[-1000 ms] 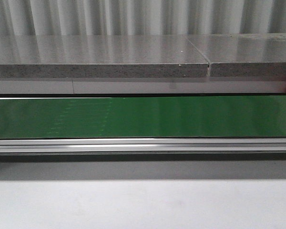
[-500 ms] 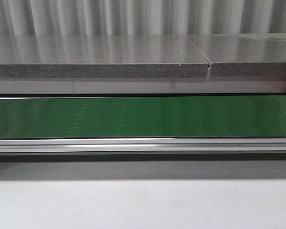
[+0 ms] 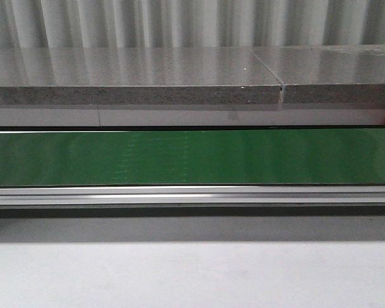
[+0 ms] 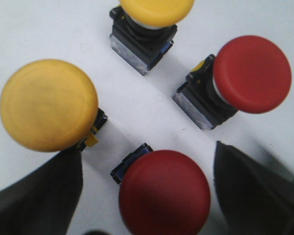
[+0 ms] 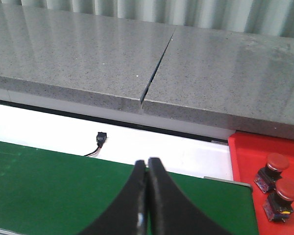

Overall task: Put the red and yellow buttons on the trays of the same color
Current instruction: 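Move the left gripper over the button cluster toward a red button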

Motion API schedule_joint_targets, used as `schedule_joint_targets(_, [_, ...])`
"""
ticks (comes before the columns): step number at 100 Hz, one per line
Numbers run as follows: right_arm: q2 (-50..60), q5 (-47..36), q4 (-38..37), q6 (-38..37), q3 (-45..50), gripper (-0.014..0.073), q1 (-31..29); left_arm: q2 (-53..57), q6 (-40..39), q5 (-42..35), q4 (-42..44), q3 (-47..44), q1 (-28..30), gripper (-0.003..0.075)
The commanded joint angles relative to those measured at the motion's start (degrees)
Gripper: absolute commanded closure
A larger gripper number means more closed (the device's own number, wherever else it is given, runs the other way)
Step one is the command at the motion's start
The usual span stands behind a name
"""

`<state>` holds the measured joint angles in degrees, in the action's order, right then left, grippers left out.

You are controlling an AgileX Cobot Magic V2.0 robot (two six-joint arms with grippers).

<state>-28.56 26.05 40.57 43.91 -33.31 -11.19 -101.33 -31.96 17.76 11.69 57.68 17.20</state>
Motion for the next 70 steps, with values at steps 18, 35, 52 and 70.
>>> schedule_joint_targets(18, [0.0,-2.9,1.7,0.4,-1.5,0.0662,0.0,3.3,-0.7,-1.1,-0.4,1.6,-0.3,0.065])
schedule_joint_targets(35, [0.0,-2.9,1.7,0.4,-1.5,0.0662,0.0,7.1,-0.4,0.8,-0.4,1.6,-0.3,0.0741])
schedule_joint_targets(52, [0.0,-2.9,1.7,0.4,-1.5,0.0662,0.0,14.5,1.8,2.8,-0.4,1.6,-0.5,0.0741])
schedule_joint_targets(70, [0.0,-2.9,1.7,0.4,-1.5,0.0662,0.0,21.6,6.1,7.3,-0.4,1.6,-3.5,0.0741])
